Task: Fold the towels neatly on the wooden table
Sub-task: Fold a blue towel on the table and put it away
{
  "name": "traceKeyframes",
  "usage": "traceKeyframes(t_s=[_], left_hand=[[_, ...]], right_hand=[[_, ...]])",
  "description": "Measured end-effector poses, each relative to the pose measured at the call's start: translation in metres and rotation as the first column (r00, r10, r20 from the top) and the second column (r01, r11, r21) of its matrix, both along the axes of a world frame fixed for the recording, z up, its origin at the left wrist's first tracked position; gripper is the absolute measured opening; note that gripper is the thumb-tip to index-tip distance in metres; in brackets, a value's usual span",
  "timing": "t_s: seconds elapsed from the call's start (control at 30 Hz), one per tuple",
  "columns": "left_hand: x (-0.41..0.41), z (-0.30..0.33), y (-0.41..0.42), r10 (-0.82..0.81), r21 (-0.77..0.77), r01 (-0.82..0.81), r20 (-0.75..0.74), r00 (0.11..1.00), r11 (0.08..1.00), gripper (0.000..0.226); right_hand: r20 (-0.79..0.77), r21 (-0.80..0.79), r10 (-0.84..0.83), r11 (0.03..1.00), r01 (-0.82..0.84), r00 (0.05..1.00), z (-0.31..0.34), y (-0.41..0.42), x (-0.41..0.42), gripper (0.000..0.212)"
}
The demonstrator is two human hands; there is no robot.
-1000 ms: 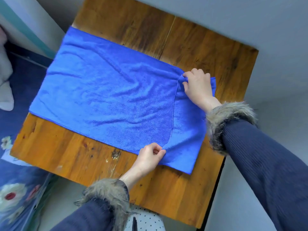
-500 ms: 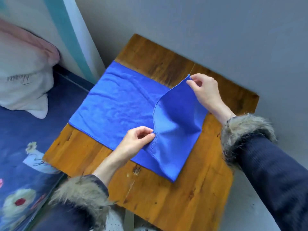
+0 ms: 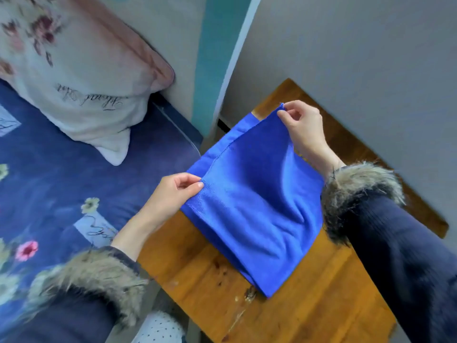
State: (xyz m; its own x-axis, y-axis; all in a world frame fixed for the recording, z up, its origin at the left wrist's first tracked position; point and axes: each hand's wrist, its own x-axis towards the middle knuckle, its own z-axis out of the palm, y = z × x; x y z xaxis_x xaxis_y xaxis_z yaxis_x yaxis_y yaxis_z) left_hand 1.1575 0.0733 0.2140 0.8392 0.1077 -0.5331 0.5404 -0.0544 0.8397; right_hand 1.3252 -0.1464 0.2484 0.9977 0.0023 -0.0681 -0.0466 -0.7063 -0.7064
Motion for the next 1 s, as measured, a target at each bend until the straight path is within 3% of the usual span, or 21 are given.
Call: traceKeyframes(t_s=[0.23, 0.43, 0.67, 0.83, 1.0], left_hand=[[0.008, -0.079, 0.032, 0.027, 0.346, 0.020, -0.129, 0.991, 0.938, 0.006], [0.004, -0.120, 0.029, -0.093, 0.654, 0.099, -0.043, 0.995, 0.750, 0.009], [-0.001, -0.127, 0.029, -0.084, 0.581, -0.020, 0.151, 0.985, 0.814, 0.006], [0.002, -0.130, 0.032, -0.124, 0.589, -0.019, 0.202, 0.971, 0.808, 0.008], [0.010, -0.131, 0.032, -0.143, 0.578, -0.001, 0.203, 0.969, 0.816, 0.010]], right_hand=[[-0.130, -0.170, -0.007, 0.985, -0.015, 0.992, -0.061, 0.017, 0.045, 0.017], [-0.170, -0.303, 0.035, 0.949, -0.086, 0.985, -0.105, 0.026, 0.068, 0.021], [-0.175, -0.350, 0.149, 0.915, -0.202, 0.973, -0.122, 0.035, 0.089, 0.020], [-0.219, -0.454, 0.358, 0.786, -0.419, 0.908, -0.126, 0.035, 0.095, 0.017], [-0.209, -0.545, 0.481, 0.665, -0.510, 0.851, -0.127, 0.035, 0.098, 0.018]])
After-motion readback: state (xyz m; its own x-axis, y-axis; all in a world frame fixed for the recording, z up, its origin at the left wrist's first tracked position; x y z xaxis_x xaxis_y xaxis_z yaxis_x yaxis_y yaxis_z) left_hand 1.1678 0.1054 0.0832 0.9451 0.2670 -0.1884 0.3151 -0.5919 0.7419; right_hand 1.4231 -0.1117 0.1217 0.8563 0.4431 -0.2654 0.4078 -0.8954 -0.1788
